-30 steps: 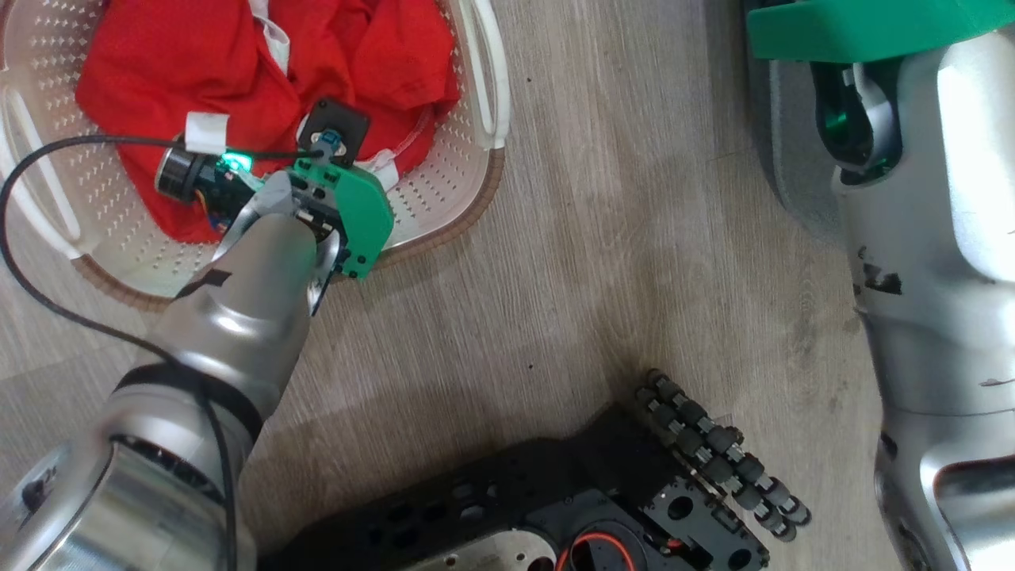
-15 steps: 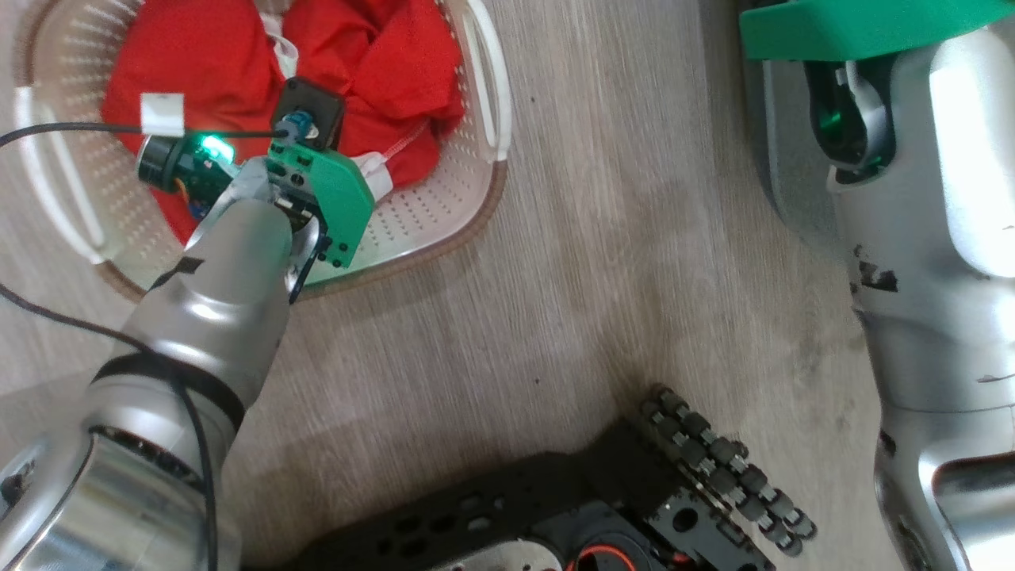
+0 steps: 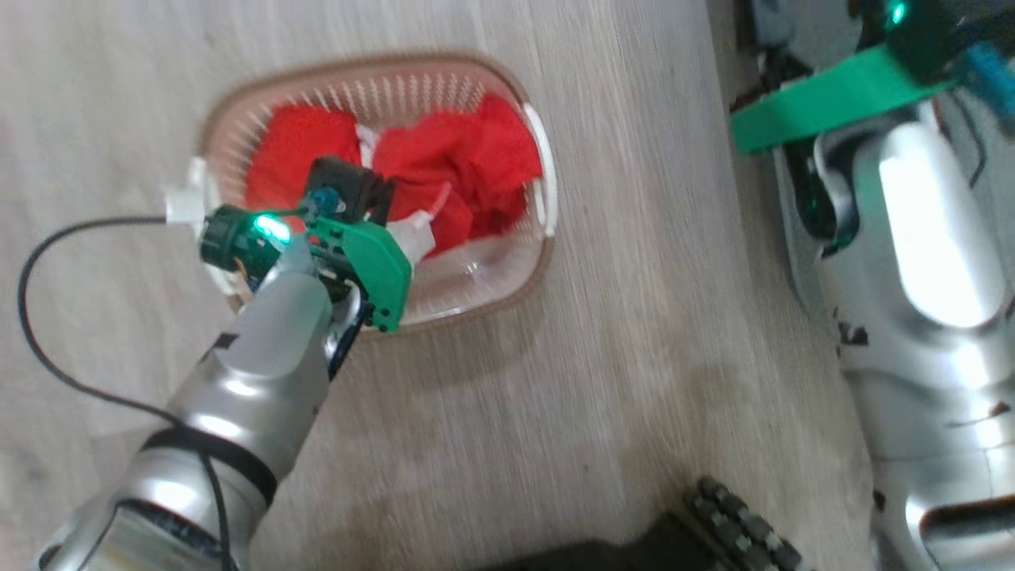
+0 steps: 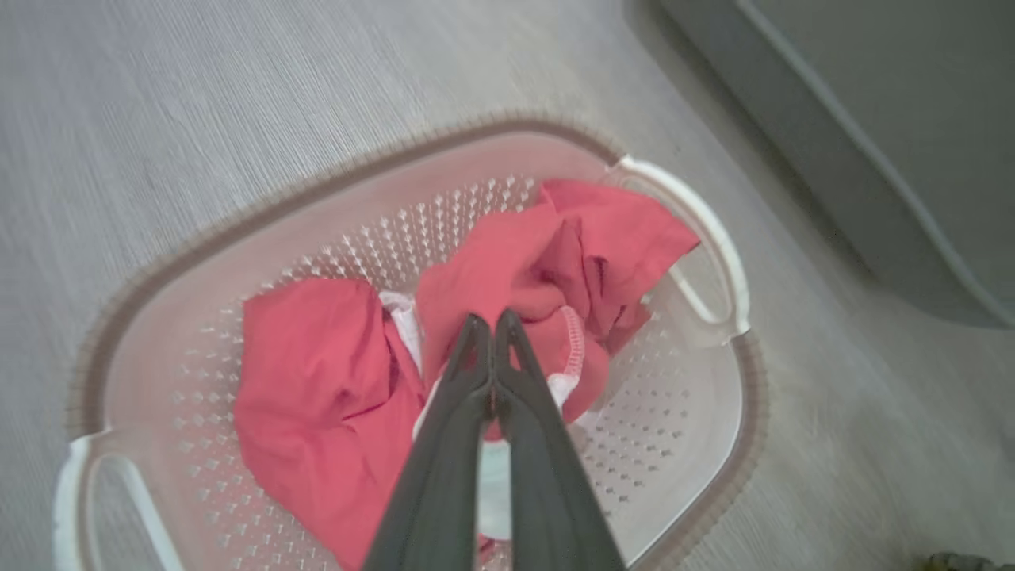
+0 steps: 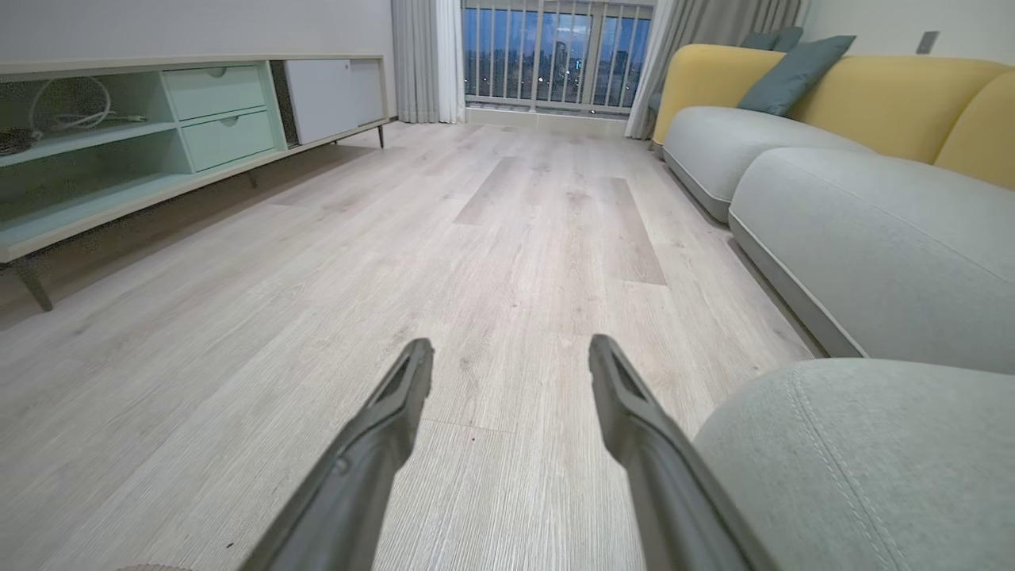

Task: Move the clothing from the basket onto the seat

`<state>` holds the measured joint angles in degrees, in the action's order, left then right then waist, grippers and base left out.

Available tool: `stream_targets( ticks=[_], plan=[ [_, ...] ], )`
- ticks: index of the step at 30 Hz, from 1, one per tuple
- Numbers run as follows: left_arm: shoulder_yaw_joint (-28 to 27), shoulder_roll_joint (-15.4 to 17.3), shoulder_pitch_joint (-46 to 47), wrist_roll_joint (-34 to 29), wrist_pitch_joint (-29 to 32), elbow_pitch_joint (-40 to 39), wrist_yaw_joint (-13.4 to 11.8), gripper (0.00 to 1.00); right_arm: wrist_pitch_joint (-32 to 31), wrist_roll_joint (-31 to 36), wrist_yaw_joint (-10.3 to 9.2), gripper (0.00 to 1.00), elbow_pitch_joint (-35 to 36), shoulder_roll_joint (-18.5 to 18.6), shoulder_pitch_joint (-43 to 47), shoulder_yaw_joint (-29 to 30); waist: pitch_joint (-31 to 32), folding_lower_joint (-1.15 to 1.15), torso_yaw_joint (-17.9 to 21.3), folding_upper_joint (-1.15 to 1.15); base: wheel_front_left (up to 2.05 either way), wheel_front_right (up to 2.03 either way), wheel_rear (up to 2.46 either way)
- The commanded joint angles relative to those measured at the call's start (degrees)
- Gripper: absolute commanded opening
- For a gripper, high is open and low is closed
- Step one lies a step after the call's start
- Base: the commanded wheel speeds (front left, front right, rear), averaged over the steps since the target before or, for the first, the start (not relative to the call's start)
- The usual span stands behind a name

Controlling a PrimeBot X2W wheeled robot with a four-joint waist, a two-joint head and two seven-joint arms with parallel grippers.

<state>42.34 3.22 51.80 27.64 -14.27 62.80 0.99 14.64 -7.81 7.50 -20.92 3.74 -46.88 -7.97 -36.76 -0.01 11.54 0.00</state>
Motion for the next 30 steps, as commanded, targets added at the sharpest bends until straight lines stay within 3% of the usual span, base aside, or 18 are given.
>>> stream_targets(
  ticks=[1,19,30],
  plan=[
    [-1.96,0.54,-1.03,0.31,-0.72,-2.19,-0.14,0.00,0.36,0.54,-0.01,1.00,1.15,-0.86,2.02,-0.25,6.20,0.01,-3.26,0.00,0.00,0.00,0.00],
    [-13.29,0.92,-9.29,-4.28,-0.73,-21.65,-1.18,0.00,0.36,1.00,-0.01,1.00,-5.56,0.73,14.46,-0.39,25.92,0.01,-9.74,0.00,0.00,0.00,0.00],
    [-17.65,1.74,-5.06,-7.85,-0.73,-32.00,-0.87,0.00,0.36,-0.68,-0.01,1.00,-7.34,0.98,17.17,-3.34,30.58,0.01,-9.87,0.00,0.00,0.00,0.00]
  ],
)
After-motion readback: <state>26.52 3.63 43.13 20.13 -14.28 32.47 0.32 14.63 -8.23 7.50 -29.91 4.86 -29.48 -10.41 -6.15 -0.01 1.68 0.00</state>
